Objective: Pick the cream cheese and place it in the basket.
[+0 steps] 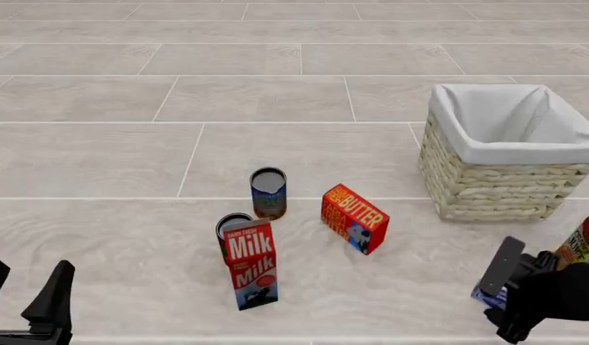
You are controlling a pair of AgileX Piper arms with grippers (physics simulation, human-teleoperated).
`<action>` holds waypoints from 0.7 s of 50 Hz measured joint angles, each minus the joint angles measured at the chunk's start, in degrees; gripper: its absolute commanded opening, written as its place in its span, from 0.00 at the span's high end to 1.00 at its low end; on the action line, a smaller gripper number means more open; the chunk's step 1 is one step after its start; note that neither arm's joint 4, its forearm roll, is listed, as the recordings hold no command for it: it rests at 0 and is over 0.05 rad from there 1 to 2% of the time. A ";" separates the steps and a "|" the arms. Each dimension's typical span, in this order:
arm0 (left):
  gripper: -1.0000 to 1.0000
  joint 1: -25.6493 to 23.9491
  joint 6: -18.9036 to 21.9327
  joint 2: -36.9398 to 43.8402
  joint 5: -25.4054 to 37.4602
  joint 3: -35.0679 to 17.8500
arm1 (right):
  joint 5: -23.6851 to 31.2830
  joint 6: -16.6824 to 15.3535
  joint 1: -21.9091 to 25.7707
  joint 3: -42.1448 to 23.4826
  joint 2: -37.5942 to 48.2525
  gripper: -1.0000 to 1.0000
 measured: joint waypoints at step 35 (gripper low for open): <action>0.00 0.00 0.00 0.00 0.00 0.00 | -3.44 -3.21 -0.81 1.03 5.09 1.00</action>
